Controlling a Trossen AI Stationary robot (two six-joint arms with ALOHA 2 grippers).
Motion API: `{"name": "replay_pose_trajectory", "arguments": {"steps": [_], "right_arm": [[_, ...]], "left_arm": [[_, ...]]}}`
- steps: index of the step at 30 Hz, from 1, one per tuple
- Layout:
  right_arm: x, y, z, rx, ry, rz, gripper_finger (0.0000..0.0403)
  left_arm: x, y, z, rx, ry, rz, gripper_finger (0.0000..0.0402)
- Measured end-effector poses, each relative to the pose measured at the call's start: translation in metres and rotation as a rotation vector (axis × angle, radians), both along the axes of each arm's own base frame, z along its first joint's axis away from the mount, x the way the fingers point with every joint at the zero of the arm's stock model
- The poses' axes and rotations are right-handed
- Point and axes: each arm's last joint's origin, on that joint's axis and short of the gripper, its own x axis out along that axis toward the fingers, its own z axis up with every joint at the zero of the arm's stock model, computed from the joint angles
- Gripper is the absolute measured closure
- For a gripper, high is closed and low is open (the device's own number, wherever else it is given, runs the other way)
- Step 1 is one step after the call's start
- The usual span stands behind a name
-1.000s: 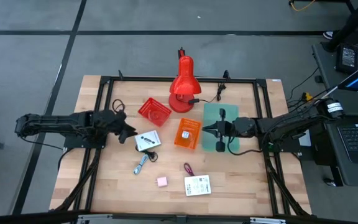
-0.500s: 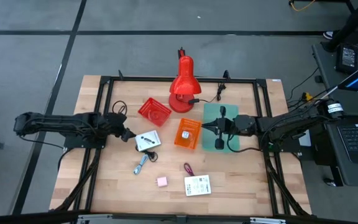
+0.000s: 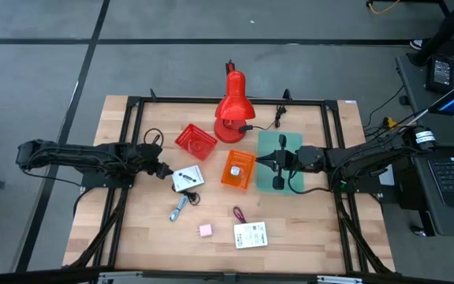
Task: Pick and place items into bin
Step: Put the top card reader box into the red bin
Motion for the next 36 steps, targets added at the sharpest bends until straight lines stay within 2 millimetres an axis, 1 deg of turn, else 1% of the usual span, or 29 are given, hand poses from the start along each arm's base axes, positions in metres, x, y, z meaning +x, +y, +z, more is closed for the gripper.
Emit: {"name": "replay_pose_trajectory", "arguments": {"steps": [9, 16, 24, 36], "right_arm": [[0.000, 0.000, 0.000, -0.004, 0.001, 0.001, 0.0398], [0.000, 0.000, 0.000, -0.005, 0.001, 0.002, 0.0398], [0.000, 0.000, 0.000, -0.005, 0.001, 0.002, 0.0398], [0.000, 0.000, 0.000, -0.005, 0.002, 0.002, 0.0398]], "left_arm": [[0.002, -0.001, -0.004, -0.036, 0.038, -0.006, 0.0235], [0.009, 0.000, -0.002, -0.026, -0.009, -0.027, 0.0235], [0.011, 0.000, -0.007, -0.038, 0.032, -0.033, 0.0235], [0.019, 0.000, -0.008, -0.042, 0.005, -0.067, 0.0235]]}}
